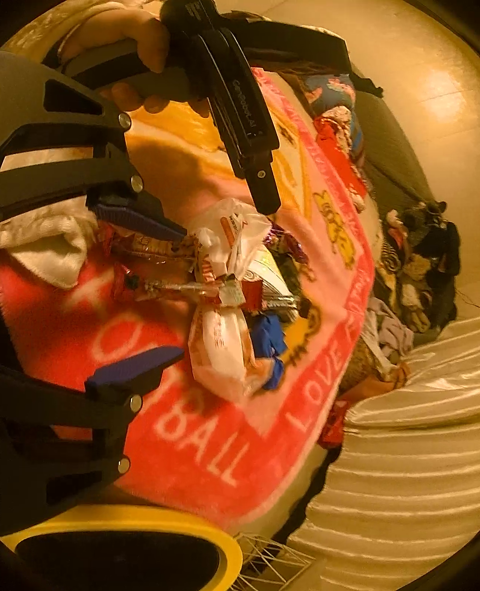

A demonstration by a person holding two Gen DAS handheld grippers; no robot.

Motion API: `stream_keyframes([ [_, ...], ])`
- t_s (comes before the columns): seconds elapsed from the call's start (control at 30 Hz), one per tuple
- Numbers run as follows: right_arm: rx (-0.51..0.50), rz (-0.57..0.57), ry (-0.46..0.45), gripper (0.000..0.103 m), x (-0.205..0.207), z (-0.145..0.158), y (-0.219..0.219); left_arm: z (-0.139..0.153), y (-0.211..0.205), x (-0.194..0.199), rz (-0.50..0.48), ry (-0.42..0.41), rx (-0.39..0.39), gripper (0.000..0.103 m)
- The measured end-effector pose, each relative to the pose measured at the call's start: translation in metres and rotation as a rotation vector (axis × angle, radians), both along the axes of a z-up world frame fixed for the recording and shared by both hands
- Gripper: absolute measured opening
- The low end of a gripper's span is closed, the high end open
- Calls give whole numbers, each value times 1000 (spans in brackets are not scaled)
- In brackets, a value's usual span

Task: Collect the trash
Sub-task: 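Grasp a white plastic bag with the left tool while the right tool grasps a red snack wrapper, then lift the white bag and red wrapper up from the pile with both tools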

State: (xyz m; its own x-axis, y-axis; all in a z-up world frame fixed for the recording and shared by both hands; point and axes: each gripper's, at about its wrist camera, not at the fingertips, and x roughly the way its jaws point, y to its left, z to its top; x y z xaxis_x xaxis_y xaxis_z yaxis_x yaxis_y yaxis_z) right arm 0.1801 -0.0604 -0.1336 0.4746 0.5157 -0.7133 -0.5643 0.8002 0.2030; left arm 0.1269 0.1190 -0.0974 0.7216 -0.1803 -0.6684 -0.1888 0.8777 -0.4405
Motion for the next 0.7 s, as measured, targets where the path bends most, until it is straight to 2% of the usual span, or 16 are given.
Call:
stream_keyframes([
  [0.07, -12, 4, 17, 42, 3, -3, 6, -4, 0, 1, -7, 10, -21, 60],
  [0.13, -18, 9, 33, 25, 6, -7, 10, -8, -1, 3, -18, 20, -40, 54],
  [0.17, -22, 10, 36, 12, 7, -8, 11, -9, -2, 4, -22, 23, -45, 52],
  [0.2, -28, 6, 37, 9, 7, -10, 11, -11, -4, 4, -34, 27, -57, 46],
  [0.23, -21, 5, 35, 9, 5, -10, 9, -12, -5, 5, -40, 27, -63, 35],
  [0.37, 12, -4, 9, 6, 1, -4, 3, -15, -9, 7, -54, 21, -90, 16],
  [0.53, 35, -11, -15, 5, -4, 0, -5, -8, -12, 7, -49, -11, -86, 12],
  [0.7, 80, -12, -75, 4, -14, 10, -13, 12, -12, 2, -27, -84, -82, 11],
])
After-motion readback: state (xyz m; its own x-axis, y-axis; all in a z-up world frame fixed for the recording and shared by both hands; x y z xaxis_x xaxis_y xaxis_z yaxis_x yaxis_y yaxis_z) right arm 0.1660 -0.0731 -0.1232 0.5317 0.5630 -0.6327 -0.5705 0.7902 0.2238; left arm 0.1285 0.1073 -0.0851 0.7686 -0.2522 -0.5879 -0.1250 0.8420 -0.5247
